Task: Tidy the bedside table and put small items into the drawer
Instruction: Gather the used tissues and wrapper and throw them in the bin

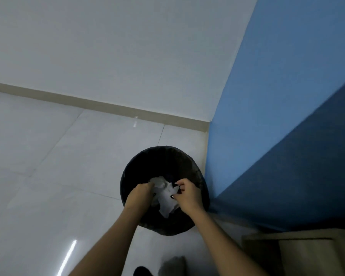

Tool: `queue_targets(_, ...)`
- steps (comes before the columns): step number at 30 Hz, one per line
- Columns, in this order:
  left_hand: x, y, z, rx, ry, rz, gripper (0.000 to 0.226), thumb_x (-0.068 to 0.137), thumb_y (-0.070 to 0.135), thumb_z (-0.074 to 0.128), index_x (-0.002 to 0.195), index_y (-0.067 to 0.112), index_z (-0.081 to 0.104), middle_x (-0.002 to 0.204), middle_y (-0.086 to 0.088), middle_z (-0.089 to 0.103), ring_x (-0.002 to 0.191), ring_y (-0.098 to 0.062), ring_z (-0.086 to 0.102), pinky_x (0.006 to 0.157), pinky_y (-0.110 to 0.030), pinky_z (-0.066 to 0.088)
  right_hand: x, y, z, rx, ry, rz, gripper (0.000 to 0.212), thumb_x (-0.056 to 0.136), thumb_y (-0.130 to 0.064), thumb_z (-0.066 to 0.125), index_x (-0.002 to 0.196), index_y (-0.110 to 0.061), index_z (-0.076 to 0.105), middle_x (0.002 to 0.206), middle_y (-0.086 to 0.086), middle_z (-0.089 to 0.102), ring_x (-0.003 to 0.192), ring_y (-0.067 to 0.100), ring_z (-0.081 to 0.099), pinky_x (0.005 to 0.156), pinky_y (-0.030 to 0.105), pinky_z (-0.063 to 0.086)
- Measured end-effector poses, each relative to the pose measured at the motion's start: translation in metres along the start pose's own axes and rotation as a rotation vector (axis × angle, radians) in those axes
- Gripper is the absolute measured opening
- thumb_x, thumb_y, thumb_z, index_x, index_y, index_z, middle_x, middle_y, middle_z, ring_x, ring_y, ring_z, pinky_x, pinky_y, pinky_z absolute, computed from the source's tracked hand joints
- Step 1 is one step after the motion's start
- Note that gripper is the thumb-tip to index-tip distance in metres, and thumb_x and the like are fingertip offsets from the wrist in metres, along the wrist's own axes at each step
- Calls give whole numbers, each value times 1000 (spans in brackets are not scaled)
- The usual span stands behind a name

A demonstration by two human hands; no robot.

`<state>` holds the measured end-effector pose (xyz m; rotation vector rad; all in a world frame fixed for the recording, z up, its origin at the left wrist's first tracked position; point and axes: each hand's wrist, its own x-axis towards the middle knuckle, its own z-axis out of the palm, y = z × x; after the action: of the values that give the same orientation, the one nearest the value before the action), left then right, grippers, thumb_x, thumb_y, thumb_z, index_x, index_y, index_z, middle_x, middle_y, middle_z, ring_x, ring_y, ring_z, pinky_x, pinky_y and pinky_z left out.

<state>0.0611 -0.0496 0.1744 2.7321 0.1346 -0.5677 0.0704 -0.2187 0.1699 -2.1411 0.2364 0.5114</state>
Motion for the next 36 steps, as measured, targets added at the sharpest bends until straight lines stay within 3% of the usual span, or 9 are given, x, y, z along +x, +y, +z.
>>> queue_targets(4,-39,23,-34,14,47,70,32,91,20,53,123,18,57,114,-5,67,104,-26,63,82,-35,52,-56,-9,-38,53,46,-12,29,79,-4,71,96,-24,57,97,0,59,88,11,58,60,7,41)
queue_targets(7,-72,56,-53,29,58,170,34,92,20,55,126,16,56,120,-4,65,110,-22,61,90,-29,48,-110,-10,-77,110,150,-28,29,77,-2,69,91,-24,57,87,-3,61,75,5,60,60,5,44)
queue_targets(11,-116,117,-62,-27,99,294,31,93,24,53,122,13,61,117,-7,65,107,-24,61,90,-33,47,-181,-3,-137,155,287,-61,26,77,-1,69,93,-19,60,76,-18,52,66,-4,53,59,4,44)
queue_targets(15,-154,191,-55,-51,78,417,36,95,25,52,127,10,56,125,-12,61,112,-28,59,93,-35,46,-242,19,-200,251,421,-75,26,79,2,67,93,-17,60,84,-3,58,80,18,61,68,17,48)
queue_targets(18,-182,245,-37,-41,52,525,47,95,36,52,136,13,48,138,-9,52,122,-26,54,99,-34,44,-287,45,-254,246,551,-70,24,79,-5,67,87,-26,60,85,-4,63,84,18,62,78,29,51)
queue_targets(21,-211,292,-16,-29,10,616,52,95,38,50,141,15,41,144,-6,45,126,-24,50,101,-35,43,-321,80,-297,178,783,-47,19,76,-8,72,90,-18,64,91,1,68,89,19,64,81,35,52)
queue_targets(28,-236,355,28,-81,-68,631,65,97,39,43,152,17,14,161,-3,11,142,-25,29,107,-39,38,-360,155,-371,123,1223,250,25,81,-20,69,103,-10,63,106,15,66,101,34,59,86,39,49)
queue_targets(32,-235,366,42,-43,-74,659,72,98,41,41,153,16,2,162,-2,-3,148,-24,14,108,-38,35,-360,179,-388,218,1163,537,52,80,-37,70,117,-8,47,118,25,56,109,44,53,83,44,46)
queue_targets(36,-227,368,49,30,-73,657,75,99,44,37,152,9,-2,161,-6,-7,149,-23,0,117,-36,19,-348,194,-389,257,1104,630,65,76,-44,70,120,-9,38,120,24,56,110,46,52,90,51,44)
